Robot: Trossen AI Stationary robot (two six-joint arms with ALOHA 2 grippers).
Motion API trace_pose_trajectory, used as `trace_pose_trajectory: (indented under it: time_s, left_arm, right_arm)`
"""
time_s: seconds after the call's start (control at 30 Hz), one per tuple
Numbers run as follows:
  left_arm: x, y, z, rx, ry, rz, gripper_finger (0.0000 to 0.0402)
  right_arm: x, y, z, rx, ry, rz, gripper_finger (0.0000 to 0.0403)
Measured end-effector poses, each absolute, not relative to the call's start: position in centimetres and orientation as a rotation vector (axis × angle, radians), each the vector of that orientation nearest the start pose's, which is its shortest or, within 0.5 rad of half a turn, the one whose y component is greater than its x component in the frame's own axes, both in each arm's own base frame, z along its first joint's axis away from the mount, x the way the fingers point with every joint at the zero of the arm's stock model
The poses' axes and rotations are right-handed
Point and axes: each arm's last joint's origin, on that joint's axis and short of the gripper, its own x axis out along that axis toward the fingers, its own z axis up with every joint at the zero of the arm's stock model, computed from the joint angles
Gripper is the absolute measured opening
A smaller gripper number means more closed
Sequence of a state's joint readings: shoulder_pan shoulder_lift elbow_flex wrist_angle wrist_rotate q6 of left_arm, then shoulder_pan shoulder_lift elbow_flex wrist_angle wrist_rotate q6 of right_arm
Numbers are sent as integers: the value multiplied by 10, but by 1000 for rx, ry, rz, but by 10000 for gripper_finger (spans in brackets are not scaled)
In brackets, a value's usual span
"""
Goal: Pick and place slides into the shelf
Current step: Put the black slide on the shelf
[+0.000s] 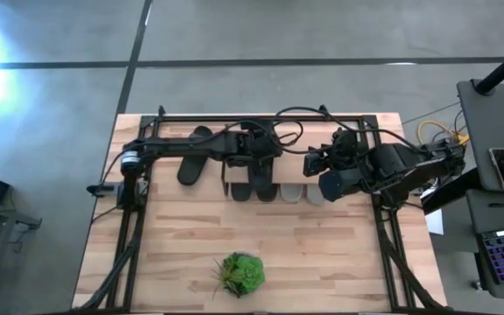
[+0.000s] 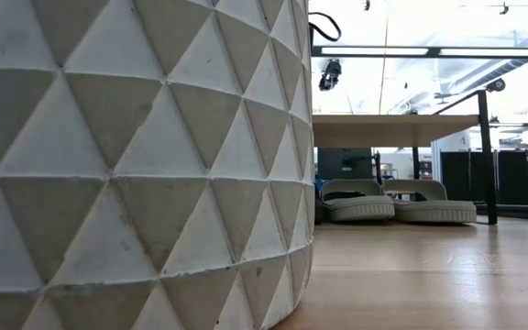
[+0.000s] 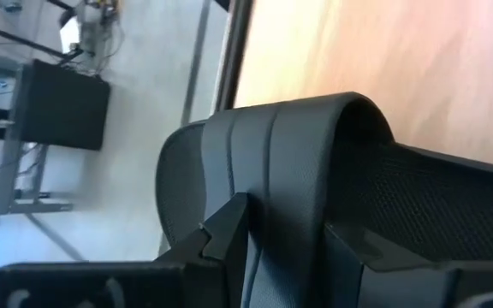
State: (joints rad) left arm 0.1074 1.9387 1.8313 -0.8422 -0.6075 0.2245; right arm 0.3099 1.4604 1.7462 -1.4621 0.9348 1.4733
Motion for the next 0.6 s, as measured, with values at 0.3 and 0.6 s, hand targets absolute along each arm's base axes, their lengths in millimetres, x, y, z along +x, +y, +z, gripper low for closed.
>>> trace_pose_trajectory:
  time_s: [0.3, 0.6]
  left_arm:
    - [402, 57, 323, 418, 1013, 450, 87]
    - [393, 58, 345, 380, 926, 449, 87]
  right_arm:
    - [238, 52, 413, 633, 353, -1053, 192]
    - [238, 52, 413, 637, 354, -1056, 192]
